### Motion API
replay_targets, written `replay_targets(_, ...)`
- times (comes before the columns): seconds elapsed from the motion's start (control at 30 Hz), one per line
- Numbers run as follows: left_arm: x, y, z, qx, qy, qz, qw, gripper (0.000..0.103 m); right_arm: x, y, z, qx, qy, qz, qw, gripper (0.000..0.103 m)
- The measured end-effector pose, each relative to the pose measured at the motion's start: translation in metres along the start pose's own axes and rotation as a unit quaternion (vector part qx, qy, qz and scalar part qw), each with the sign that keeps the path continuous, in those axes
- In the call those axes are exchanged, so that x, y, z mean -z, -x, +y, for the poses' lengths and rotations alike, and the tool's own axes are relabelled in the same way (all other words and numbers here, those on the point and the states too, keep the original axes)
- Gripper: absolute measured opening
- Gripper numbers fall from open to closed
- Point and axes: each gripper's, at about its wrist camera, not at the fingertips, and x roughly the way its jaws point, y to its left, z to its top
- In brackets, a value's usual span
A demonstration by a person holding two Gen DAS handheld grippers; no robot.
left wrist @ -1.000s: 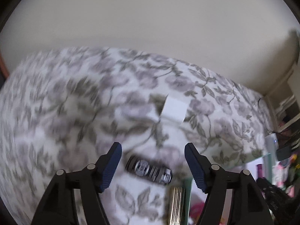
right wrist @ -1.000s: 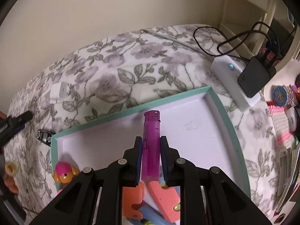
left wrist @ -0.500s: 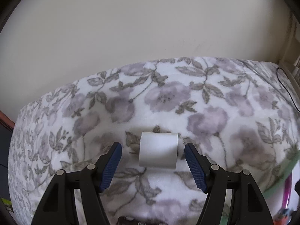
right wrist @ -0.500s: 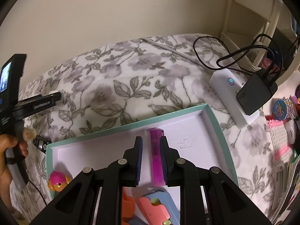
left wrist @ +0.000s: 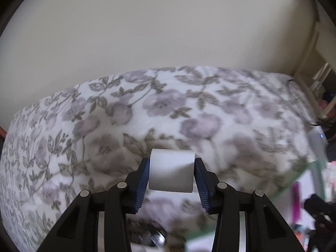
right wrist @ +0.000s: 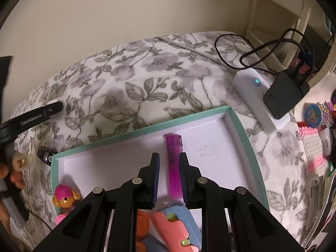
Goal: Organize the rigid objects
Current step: 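Lower the white plug and purple lighter into the tray and open both grippers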
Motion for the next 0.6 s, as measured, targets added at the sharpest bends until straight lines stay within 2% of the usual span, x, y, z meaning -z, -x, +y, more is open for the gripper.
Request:
replay_targets(0.13, 0.012, 0.035, -0.02, 0.034, 0.012, 0.001, 0.9994, 0.045, 0.004, 0.007, -0.004, -0.001, -0.012, 0.01, 1.0, 0.019)
replay_targets(0.23, 0.024, 0.046, -0.036, 0.055, 0.014, 0.012, 0.9983, 0.045, 0.008, 0.014, -0.009, 0.004, -0.023, 0.02, 1.0, 0.019)
replay_targets(0.37, 0.044, 0.049, -0.052, 0.077, 0.023, 0.038, 0.996, 0.045, 0.015, 0.021, -0.015, 0.015, -0.037, 0.034, 0.999, 0.019)
replay_targets(0.6, 0.067, 0.048, -0.065, 0.098, 0.039, 0.061, 0.9926, 0.046, 0.027, 0.039, -0.02, 0.03, -0.056, 0.04, 0.997, 0.019)
